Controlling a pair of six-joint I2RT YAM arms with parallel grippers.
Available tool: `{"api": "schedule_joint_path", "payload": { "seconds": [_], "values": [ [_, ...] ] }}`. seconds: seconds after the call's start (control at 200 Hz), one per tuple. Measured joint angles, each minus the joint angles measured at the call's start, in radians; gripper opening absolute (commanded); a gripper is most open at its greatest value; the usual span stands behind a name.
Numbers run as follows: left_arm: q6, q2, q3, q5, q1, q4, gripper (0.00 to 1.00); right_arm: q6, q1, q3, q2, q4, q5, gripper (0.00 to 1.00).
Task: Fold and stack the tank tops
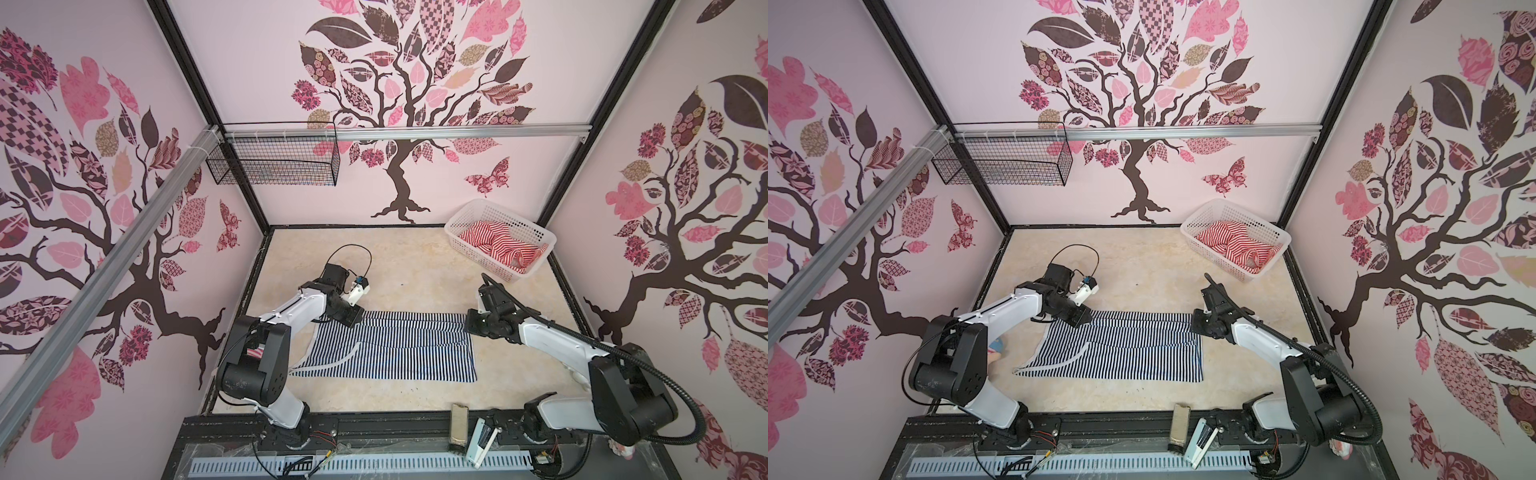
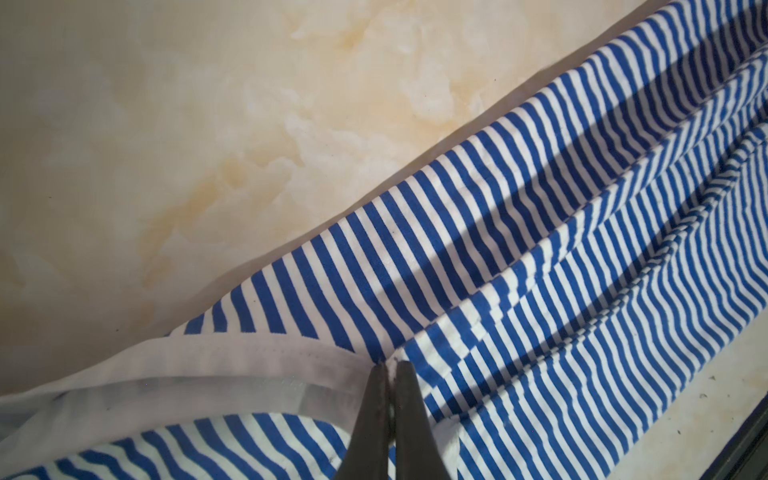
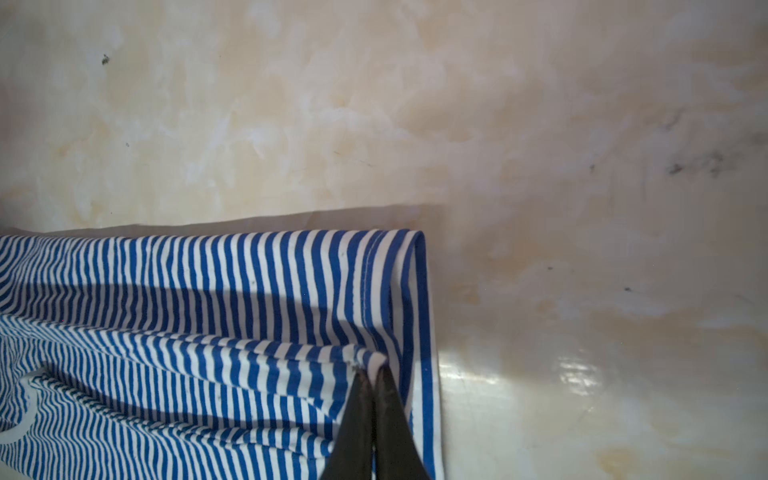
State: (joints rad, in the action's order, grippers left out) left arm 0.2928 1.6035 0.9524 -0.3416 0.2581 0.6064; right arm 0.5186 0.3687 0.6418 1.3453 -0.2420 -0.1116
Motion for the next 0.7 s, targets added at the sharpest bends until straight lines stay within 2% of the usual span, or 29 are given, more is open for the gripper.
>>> {"api": "schedule_joint_path", "payload": {
  "seconds": [0.51,0.595,0.7],
  "values": [
    [0.011,-0.008,-0.092,-0.038,0.008,-0.008,0.00,0.025,0.011,-0.010,0.000,0.007,0.053,0.00],
    [0.013,-0.008,-0.092,-0.038,0.010,-0.008,0.09,0.028,0.011,-0.010,0.000,0.007,0.057,0.02],
    [0.016,-0.008,-0.092,-0.036,0.010,-0.006,0.18,0.032,0.011,-0.013,0.000,0.009,0.057,0.10]
  ]
}}
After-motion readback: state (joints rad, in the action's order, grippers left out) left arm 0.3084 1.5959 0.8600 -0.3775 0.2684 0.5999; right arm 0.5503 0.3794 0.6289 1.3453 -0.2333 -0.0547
